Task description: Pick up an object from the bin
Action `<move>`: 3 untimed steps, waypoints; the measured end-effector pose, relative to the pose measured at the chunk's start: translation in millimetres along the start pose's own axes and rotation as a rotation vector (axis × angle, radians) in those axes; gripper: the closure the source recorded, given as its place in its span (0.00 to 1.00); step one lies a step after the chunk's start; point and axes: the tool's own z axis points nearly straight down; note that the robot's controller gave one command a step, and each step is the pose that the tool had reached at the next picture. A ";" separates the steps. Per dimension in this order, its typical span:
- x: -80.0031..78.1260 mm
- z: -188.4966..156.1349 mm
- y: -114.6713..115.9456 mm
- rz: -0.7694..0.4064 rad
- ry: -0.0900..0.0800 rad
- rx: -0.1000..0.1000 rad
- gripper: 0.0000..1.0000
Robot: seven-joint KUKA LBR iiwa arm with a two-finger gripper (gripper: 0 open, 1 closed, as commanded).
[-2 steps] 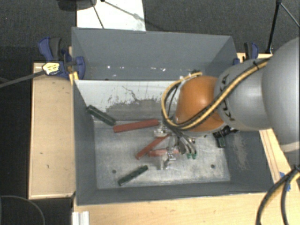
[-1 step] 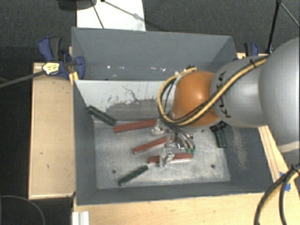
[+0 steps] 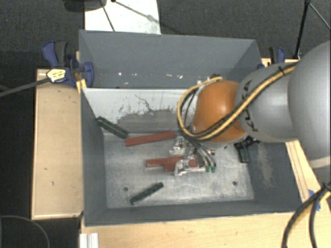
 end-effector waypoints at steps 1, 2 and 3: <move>2.1 0.0 -0.8 0.005 0.002 0.000 1.00; 3.7 -4.7 -0.9 0.005 0.013 0.002 1.00; 5.6 -24.4 -1.2 0.005 0.020 0.003 1.00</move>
Offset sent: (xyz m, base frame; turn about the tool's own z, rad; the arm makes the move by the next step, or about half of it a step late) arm 0.0001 0.0001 0.0723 0.0000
